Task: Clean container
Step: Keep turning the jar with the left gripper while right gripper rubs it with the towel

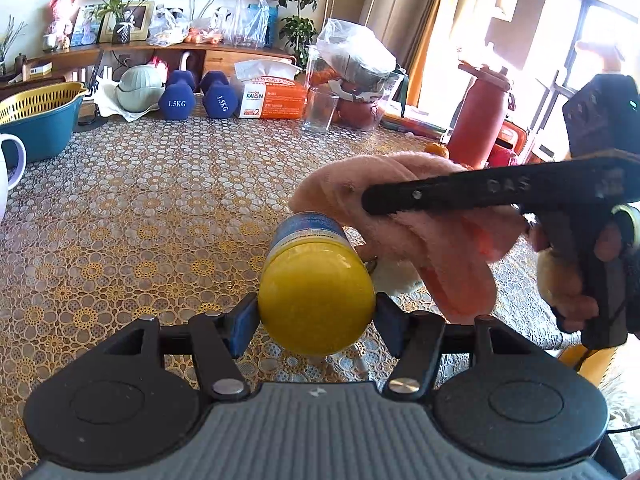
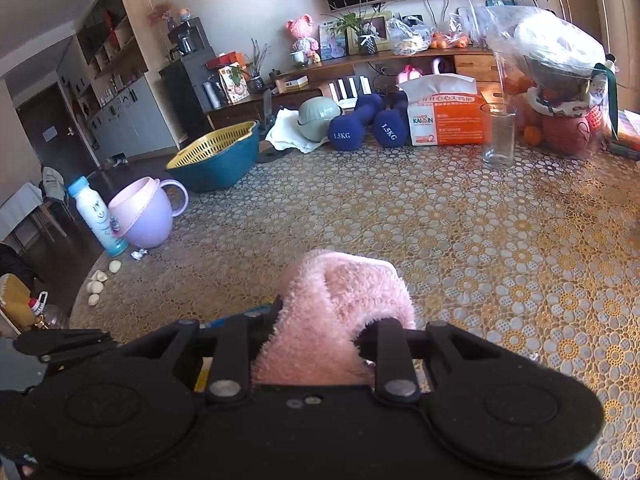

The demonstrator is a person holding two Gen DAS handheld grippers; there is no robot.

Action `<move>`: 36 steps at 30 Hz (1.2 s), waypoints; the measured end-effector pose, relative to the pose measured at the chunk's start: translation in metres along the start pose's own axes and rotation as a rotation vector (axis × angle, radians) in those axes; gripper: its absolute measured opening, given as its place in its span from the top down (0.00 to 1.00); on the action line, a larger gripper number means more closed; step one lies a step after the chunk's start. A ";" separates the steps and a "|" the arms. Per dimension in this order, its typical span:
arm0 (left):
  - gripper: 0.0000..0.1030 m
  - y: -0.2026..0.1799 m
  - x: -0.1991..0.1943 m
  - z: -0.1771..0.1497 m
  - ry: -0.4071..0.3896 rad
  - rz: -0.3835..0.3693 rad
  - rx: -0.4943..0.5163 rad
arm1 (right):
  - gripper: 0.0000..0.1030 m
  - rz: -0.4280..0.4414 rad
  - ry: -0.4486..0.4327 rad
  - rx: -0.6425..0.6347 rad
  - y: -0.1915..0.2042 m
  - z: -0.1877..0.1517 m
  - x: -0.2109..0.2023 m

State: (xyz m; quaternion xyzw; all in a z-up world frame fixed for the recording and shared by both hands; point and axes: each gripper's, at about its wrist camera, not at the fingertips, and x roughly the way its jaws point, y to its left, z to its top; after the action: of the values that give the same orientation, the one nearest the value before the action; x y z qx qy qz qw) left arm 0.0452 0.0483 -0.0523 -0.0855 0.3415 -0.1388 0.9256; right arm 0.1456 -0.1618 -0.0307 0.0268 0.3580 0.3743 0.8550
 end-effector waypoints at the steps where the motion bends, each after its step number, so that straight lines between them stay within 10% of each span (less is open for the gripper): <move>1: 0.41 0.002 0.000 0.001 0.001 -0.003 -0.009 | 0.76 0.025 0.003 -0.005 0.003 -0.003 -0.005; 7: 0.41 0.002 -0.001 0.002 0.003 -0.011 -0.007 | 0.76 0.182 0.050 -0.034 0.031 -0.012 -0.015; 23: 0.41 -0.001 -0.001 0.000 0.000 0.007 0.025 | 0.76 0.008 0.040 0.043 -0.003 0.003 0.024; 36: 0.41 -0.005 -0.002 -0.002 0.000 0.021 0.051 | 0.72 -0.245 0.162 -0.518 0.032 -0.043 -0.019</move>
State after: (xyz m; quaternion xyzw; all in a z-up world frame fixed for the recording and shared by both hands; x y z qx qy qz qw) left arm 0.0414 0.0441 -0.0517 -0.0580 0.3389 -0.1377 0.9289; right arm 0.0901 -0.1607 -0.0412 -0.2656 0.3180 0.3483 0.8408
